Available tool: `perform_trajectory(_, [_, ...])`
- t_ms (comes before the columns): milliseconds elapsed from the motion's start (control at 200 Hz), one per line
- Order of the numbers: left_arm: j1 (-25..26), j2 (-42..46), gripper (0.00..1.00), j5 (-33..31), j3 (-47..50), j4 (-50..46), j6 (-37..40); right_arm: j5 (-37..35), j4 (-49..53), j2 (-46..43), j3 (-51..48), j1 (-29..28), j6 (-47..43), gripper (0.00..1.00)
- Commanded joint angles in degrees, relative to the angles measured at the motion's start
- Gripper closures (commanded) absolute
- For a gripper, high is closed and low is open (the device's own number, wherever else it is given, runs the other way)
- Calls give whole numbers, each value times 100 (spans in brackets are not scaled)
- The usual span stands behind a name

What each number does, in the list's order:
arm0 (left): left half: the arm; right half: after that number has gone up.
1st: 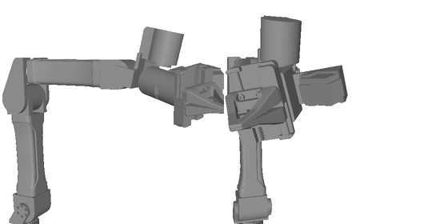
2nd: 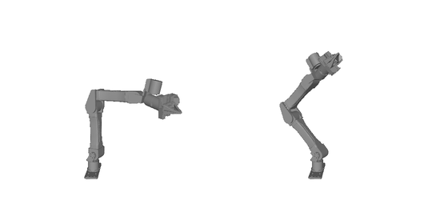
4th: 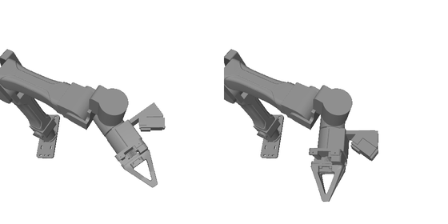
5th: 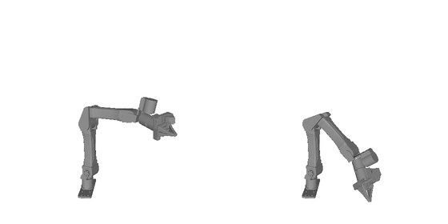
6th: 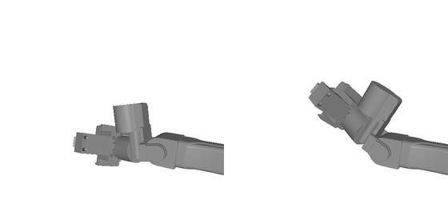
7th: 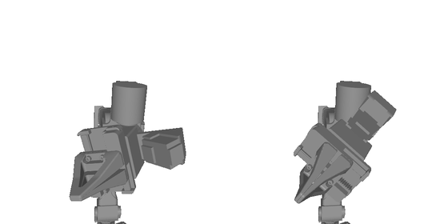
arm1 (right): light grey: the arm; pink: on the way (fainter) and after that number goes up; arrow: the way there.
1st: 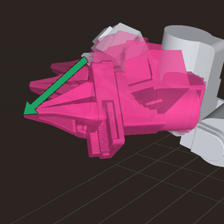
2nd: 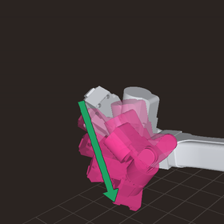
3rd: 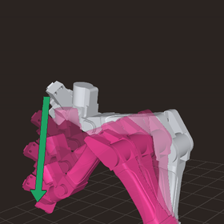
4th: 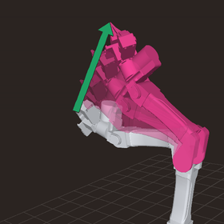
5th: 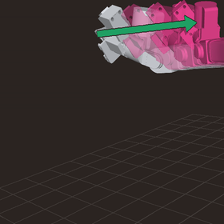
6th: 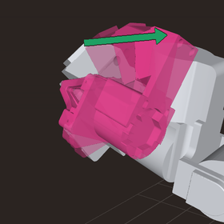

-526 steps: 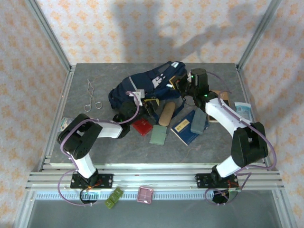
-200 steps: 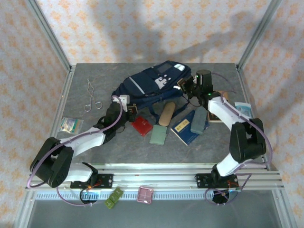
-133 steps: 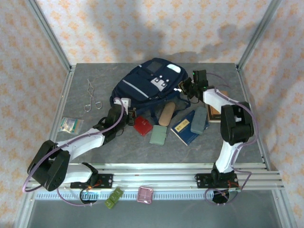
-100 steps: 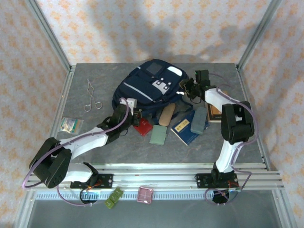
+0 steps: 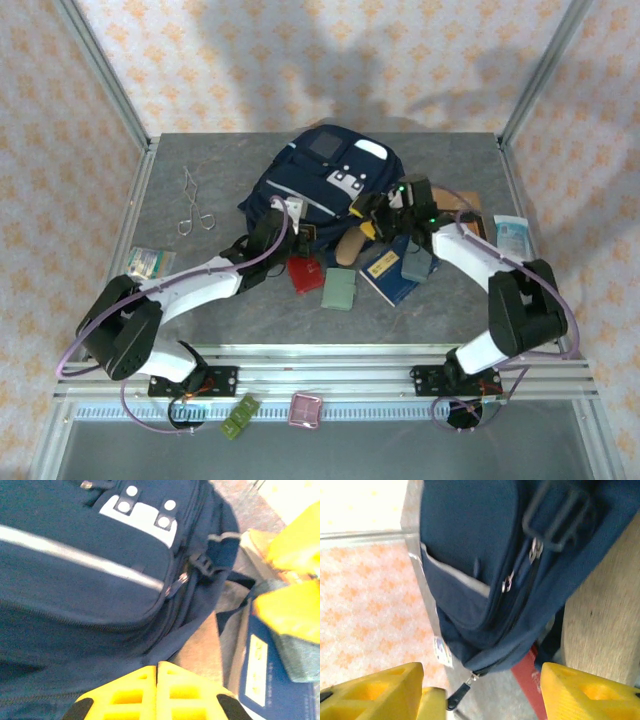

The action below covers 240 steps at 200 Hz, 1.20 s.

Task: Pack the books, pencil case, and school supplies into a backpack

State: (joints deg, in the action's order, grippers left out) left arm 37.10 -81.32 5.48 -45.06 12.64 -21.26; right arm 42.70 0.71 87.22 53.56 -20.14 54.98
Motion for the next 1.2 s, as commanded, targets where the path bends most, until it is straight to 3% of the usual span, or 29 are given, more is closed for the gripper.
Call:
perform_trajectory(0, [103, 20, 100, 11, -338, 38, 121, 339, -568, 249, 91, -148, 555, 35])
perform_trajectory(125, [121, 46, 100, -41, -356, -52, 157, 388, -354, 529, 320, -261, 514, 35])
perform_trajectory(310, [122, 363, 100, -222, 66, -9, -191, -604, 816, 441, 827, -290, -775, 39])
perform_trajectory(365, [122, 509, 90, -322, 251, 5, -341, -697, 1059, 486, 884, -292, -953, 41])
perform_trajectory(470, [122, 796, 72, -415, 693, 189, -645, -278, 897, 651, 646, -289, -631, 39])
perform_trajectory(886, [122, 942, 63, -381, 1358, 717, -1108, -297, 225, 1113, 552, -279, 817, 36])
perform_trajectory(1121, [122, 887, 61, -302, 1473, 876, -1198, -200, 407, 1709, 1016, -285, 1323, 45])
perform_trajectory(1196, [121, 903, 58, -276, 1499, 897, -1201, -167, 389, 1783, 1115, -280, 1328, 61])
